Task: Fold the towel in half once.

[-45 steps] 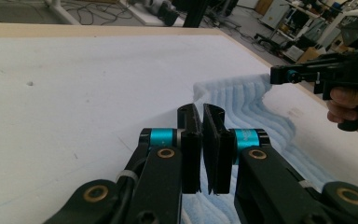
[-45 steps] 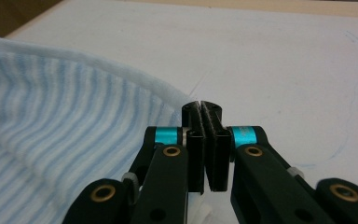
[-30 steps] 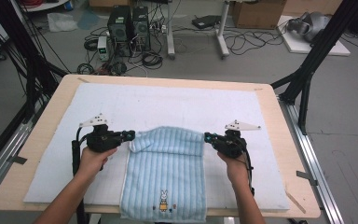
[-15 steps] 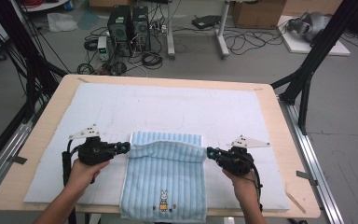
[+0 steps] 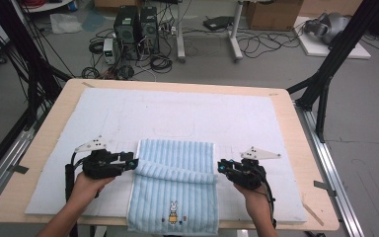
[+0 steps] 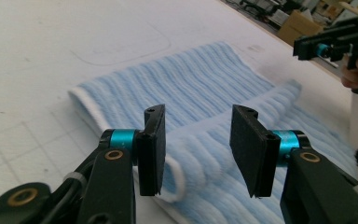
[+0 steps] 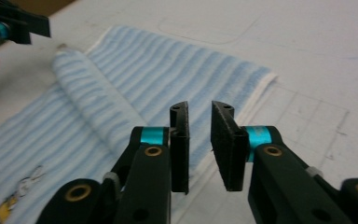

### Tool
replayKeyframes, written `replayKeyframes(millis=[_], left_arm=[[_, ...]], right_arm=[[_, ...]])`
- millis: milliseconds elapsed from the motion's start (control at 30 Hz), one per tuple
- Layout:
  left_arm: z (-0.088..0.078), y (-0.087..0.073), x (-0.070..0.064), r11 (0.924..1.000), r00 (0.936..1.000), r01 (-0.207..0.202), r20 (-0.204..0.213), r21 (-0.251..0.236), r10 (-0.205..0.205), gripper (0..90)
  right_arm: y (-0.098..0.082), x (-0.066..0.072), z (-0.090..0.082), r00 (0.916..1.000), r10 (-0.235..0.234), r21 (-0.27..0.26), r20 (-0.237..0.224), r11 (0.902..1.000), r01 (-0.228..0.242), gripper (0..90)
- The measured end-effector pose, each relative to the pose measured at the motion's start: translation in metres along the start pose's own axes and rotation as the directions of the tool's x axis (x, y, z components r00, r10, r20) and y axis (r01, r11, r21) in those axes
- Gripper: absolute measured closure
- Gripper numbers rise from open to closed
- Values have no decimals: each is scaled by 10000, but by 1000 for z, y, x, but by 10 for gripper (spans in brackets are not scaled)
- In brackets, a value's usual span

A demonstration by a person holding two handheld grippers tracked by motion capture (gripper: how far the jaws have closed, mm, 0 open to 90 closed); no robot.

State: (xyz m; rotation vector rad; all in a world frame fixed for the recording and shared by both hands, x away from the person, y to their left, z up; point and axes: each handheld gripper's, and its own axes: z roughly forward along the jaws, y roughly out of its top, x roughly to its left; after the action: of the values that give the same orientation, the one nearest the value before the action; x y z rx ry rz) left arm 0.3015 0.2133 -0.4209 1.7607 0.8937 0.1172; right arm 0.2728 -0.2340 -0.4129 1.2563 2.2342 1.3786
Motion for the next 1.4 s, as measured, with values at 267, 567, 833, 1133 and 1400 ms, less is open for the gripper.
replayKeyframes(millis=[267, 567, 833, 1133, 1400], left_arm=[[13, 15, 23, 9987, 9965, 342, -744, -383, -370, 542], [18, 12, 26, 9995, 9965, 144, -818, -264, -165, 554], [23, 11, 25, 10000, 9955, 55, -951, 51, -50, 559], [30, 9, 28, 9997, 9934, 105, -1140, 208, -81, 578], [56, 9, 31, 9954, 9842, -190, -1735, 936, 351, 653]], right_arm=[[11, -14, 46, 9966, -148, 1065, 815, 9943, 61, 678], [8, -11, 61, 9831, -1291, 1555, 1295, 9819, 1084, 867], [8, -16, 60, 9784, -1064, 1335, 1772, 9875, 832, 872], [7, -17, 63, 9728, -1125, 1380, 2024, 9867, 854, 824], [10, -24, 56, 9817, -201, 623, 1895, 9980, 85, 638]])
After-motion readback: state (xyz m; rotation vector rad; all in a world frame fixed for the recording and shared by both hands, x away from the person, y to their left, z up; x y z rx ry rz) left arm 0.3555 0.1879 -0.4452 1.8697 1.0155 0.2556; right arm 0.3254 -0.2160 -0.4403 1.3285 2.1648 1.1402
